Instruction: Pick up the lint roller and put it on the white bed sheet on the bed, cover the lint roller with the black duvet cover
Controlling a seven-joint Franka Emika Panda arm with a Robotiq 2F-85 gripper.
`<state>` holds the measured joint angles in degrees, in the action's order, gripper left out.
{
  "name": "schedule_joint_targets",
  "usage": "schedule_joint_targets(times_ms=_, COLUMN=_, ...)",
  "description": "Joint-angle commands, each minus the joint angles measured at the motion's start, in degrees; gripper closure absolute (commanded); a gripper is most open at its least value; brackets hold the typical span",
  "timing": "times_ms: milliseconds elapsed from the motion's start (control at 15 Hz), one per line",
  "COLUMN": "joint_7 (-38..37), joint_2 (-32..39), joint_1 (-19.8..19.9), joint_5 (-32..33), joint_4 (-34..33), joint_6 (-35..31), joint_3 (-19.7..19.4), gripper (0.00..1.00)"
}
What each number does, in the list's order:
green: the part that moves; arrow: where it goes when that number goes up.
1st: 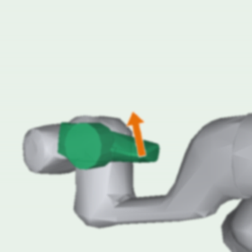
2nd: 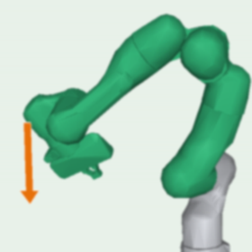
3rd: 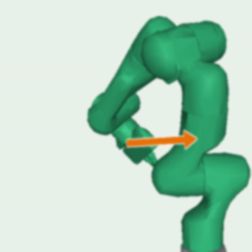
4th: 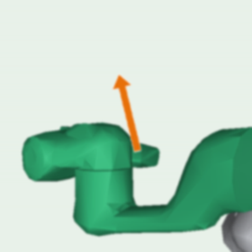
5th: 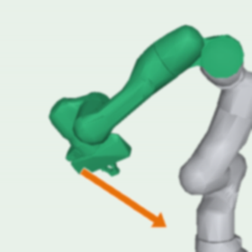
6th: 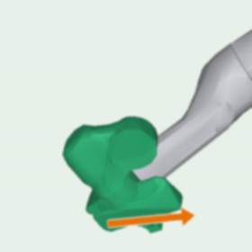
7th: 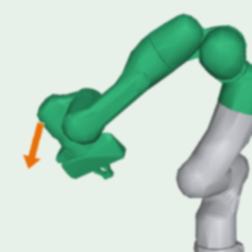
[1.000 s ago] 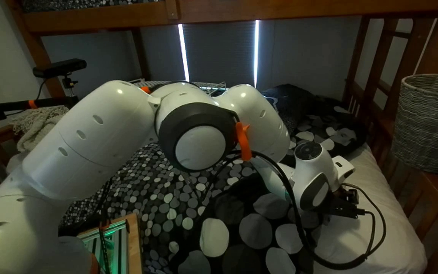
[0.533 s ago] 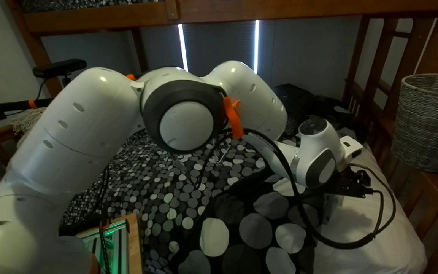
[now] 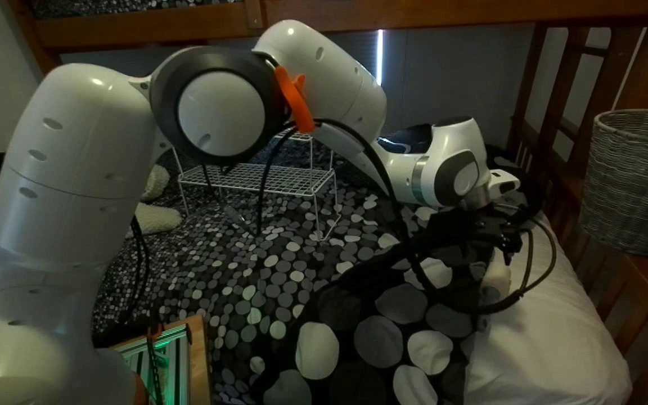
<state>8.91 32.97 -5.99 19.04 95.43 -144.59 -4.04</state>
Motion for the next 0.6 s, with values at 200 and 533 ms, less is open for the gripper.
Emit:
schedule_joint_targets(times_ms=200, joint_7=-1.6, joint_2=-2.49, joint_1=-0.75, joint_5=0.59, joint_4=1.28, joint_6=4.38, joint_3=0.83, gripper=0.0)
schedule_joint_targets(times_ms=533, joint_7=-6.8, joint_2=-4.58, joint_1=-3.43, joint_5=-0.46, joint_4=0.74, joint_6=15.71, joint_3=0.76, gripper=0.0)
